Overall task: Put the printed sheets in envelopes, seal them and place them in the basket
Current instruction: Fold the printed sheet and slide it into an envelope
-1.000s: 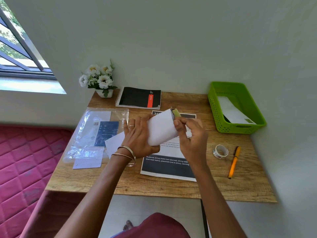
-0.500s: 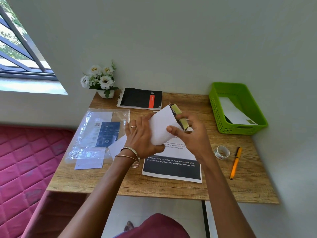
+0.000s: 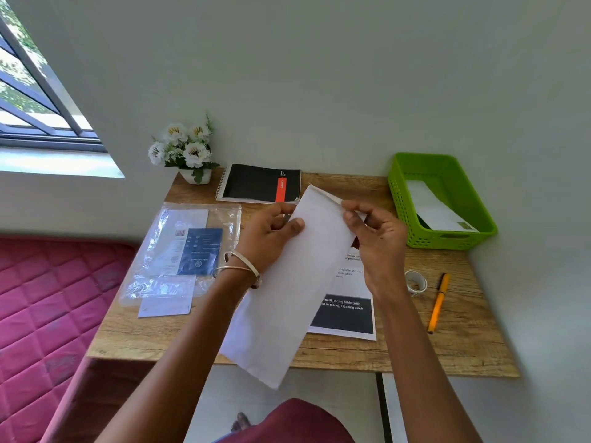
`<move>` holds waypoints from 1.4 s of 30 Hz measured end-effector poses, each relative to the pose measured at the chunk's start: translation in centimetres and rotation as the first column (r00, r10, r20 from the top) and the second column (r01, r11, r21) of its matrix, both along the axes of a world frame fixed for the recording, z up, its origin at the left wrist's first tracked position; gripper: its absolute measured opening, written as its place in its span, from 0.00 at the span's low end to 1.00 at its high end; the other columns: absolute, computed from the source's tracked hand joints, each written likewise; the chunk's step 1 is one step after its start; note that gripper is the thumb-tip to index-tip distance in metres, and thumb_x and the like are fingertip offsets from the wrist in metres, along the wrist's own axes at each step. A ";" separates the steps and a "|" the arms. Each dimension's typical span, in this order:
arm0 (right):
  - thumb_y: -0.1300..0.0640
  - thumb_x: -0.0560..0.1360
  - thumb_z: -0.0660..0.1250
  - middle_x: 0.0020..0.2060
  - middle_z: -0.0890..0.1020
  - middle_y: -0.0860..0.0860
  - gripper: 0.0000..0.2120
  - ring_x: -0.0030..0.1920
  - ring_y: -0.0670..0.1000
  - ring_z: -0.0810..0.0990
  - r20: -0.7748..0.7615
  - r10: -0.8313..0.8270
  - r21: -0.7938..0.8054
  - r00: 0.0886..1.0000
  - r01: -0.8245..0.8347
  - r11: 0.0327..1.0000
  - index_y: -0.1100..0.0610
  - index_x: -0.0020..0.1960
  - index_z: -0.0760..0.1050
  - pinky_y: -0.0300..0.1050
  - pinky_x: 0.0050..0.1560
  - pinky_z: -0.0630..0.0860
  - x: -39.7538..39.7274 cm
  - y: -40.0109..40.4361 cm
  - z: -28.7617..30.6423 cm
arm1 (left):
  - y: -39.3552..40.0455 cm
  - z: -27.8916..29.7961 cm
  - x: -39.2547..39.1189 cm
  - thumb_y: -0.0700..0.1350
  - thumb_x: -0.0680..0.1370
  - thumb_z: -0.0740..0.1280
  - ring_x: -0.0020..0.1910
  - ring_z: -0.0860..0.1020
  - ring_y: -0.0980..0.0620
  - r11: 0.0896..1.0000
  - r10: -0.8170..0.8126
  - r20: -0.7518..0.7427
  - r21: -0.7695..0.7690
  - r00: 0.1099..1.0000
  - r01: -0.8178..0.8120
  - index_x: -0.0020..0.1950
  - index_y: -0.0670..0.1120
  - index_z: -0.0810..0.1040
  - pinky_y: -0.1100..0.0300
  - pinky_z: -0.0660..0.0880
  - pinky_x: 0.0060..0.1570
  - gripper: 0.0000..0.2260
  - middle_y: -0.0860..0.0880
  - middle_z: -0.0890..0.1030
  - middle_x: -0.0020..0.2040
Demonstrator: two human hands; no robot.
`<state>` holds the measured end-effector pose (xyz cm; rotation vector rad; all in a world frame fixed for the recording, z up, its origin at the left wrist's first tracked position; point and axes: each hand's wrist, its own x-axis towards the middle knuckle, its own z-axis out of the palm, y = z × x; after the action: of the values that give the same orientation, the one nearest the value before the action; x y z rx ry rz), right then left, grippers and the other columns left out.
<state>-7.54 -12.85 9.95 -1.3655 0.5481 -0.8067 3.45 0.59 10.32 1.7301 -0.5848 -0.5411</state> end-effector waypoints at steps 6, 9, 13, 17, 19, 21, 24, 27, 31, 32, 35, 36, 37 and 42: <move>0.64 0.73 0.70 0.39 0.83 0.49 0.03 0.41 0.50 0.80 0.006 0.111 0.131 0.994 -0.111 0.985 0.58 0.44 0.81 0.50 0.42 0.78 -0.7 -0.2 0.6 | 0.0 0.2 0.2 0.40 0.76 0.67 0.40 0.81 0.38 0.995 -0.020 0.059 -0.101 0.998 0.026 0.59 0.53 0.71 0.45 0.81 0.42 0.14 0.32 0.79 0.42; 0.60 0.73 0.70 0.38 0.81 0.47 0.05 0.41 0.51 0.79 0.041 0.021 0.265 0.999 -0.031 0.964 0.53 0.42 0.75 0.47 0.38 0.77 -0.7 -0.2 0.9 | -0.1 -0.2 0.0 0.40 0.77 0.66 0.37 0.82 0.41 0.994 -0.055 0.168 -0.085 0.984 0.070 0.57 0.57 0.67 0.46 0.81 0.38 0.16 0.36 0.80 0.39; 0.63 0.71 0.72 0.39 0.83 0.49 0.09 0.41 0.51 0.81 -0.007 -0.042 0.333 0.999 0.042 0.942 0.55 0.48 0.75 0.47 0.37 0.79 -0.6 -0.3 1.2 | -0.5 0.1 -0.1 0.41 0.76 0.66 0.39 0.83 0.50 0.993 -0.103 0.217 -0.037 0.971 0.114 0.58 0.52 0.64 0.51 0.81 0.39 0.16 0.51 0.81 0.46; 0.64 0.71 0.72 0.36 0.85 0.50 0.07 0.38 0.50 0.82 0.025 -0.151 0.184 0.988 0.144 0.972 0.62 0.49 0.80 0.48 0.39 0.80 -0.3 -0.1 2.1 | -1.1 1.0 -0.9 0.44 0.74 0.69 0.43 0.76 0.53 0.982 0.159 0.474 0.013 0.866 -0.187 0.49 0.54 0.71 0.56 0.77 0.43 0.09 0.51 0.77 0.48; 0.63 0.72 0.72 0.38 0.86 0.54 0.06 0.39 0.51 0.83 0.099 -0.211 0.057 0.973 0.206 0.977 0.61 0.48 0.81 0.50 0.40 0.80 0.0 0.3 2.8 | -1.1 2.5 -1.3 0.47 0.74 0.69 0.43 0.76 0.50 0.943 0.324 0.546 -0.118 0.773 -0.312 0.42 0.51 0.76 0.53 0.77 0.42 0.03 0.49 0.77 0.46; 0.62 0.73 0.71 0.40 0.85 0.55 0.06 0.39 0.49 0.83 0.167 -0.237 -0.149 0.957 0.262 0.953 0.60 0.50 0.81 0.45 0.39 0.79 0.3 1.0 3.7 | -1.1 4.5 -1.6 0.52 0.76 0.67 0.38 0.78 0.46 0.946 0.318 0.423 -0.198 0.849 -0.256 0.40 0.46 0.80 0.48 0.78 0.39 0.10 0.47 0.81 0.40; 0.60 0.76 0.69 0.43 0.85 0.52 0.07 0.40 0.47 0.83 0.228 -0.181 -0.641 0.957 0.287 0.712 0.61 0.53 0.81 0.40 0.43 0.78 0.8 2.1 4.7 | -1.0 8.1 -2.8 0.54 0.77 0.63 0.35 0.82 0.45 0.941 0.151 -0.008 -0.304 0.989 -0.146 0.44 0.40 0.82 0.49 0.81 0.39 0.17 0.43 0.84 0.39; 0.63 0.76 0.68 0.48 0.85 0.56 0.10 0.44 0.53 0.84 0.211 -0.176 -0.948 0.962 0.246 0.204 0.64 0.57 0.80 0.44 0.46 0.79 1.3 2.8 3.9 | -0.5 9.6 -2.6 0.55 0.75 0.66 0.35 0.83 0.44 0.923 0.131 -0.213 -0.330 0.968 -0.198 0.45 0.34 0.81 0.53 0.81 0.37 0.21 0.39 0.84 0.39; 0.56 0.77 0.68 0.55 0.83 0.57 0.15 0.55 0.53 0.82 0.078 -0.080 -0.991 0.994 0.086 0.102 0.63 0.60 0.78 0.47 0.54 0.76 1.2 3.3 2.3 | -0.1 8.2 -1.4 0.44 0.74 0.70 0.37 0.83 0.43 0.926 0.239 -0.232 -0.239 0.943 -0.294 0.37 0.41 0.82 0.52 0.81 0.38 0.08 0.43 0.83 0.35; 0.52 0.76 0.67 0.56 0.82 0.56 0.17 0.58 0.51 0.79 0.013 -0.019 -0.986 1.000 0.016 0.164 0.62 0.60 0.79 0.47 0.59 0.74 0.9 3.5 1.8 | 0.0 7.4 -1.2 0.42 0.75 0.70 0.37 0.83 0.44 0.924 0.284 -0.200 -0.204 0.938 -0.323 0.37 0.43 0.82 0.52 0.80 0.38 0.07 0.44 0.83 0.35; 0.48 0.74 0.66 0.57 0.82 0.52 0.18 0.60 0.47 0.77 -0.047 0.057 -0.833 0.997 -0.071 0.549 0.58 0.59 0.79 0.45 0.62 0.72 -0.1 3.5 -0.1 | 0.9 5.0 -0.4 0.43 0.76 0.68 0.40 0.83 0.46 0.943 0.302 -0.075 -0.122 0.950 -0.309 0.40 0.46 0.81 0.50 0.80 0.41 0.06 0.47 0.83 0.38; 0.47 0.75 0.66 0.56 0.81 0.51 0.18 0.59 0.47 0.77 -0.028 -0.019 -0.705 0.999 -0.007 0.709 0.57 0.59 0.79 0.41 0.59 0.73 -0.3 3.1 -0.8 | 1.3 4.3 0.0 0.44 0.76 0.67 0.42 0.82 0.45 0.952 0.280 -0.067 -0.110 0.958 -0.286 0.41 0.48 0.81 0.48 0.80 0.43 0.05 0.47 0.83 0.40; 0.46 0.75 0.66 0.57 0.81 0.51 0.18 0.58 0.47 0.78 -0.039 -0.123 -0.535 0.992 0.084 0.841 0.56 0.59 0.78 0.39 0.56 0.75 -0.4 2.4 -1.7 | 1.7 3.8 0.4 0.44 0.76 0.67 0.43 0.82 0.45 0.959 0.255 -0.074 -0.106 0.964 -0.262 0.41 0.49 0.81 0.47 0.79 0.45 0.05 0.47 0.83 0.41; 0.38 0.70 0.66 0.56 0.80 0.54 0.25 0.55 0.55 0.79 -0.394 0.107 0.211 0.913 -0.023 0.977 0.53 0.60 0.73 0.47 0.50 0.77 -1.2 -0.9 -5.7 | 2.4 2.4 1.1 0.42 0.78 0.63 0.44 0.80 0.50 0.963 0.114 -0.304 -0.198 0.946 -0.180 0.47 0.47 0.79 0.57 0.77 0.38 0.05 0.48 0.81 0.43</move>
<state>-8.74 -13.77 4.28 -1.3577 0.8782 -0.3968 4.55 3.02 12.76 1.4334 -0.2906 -0.5863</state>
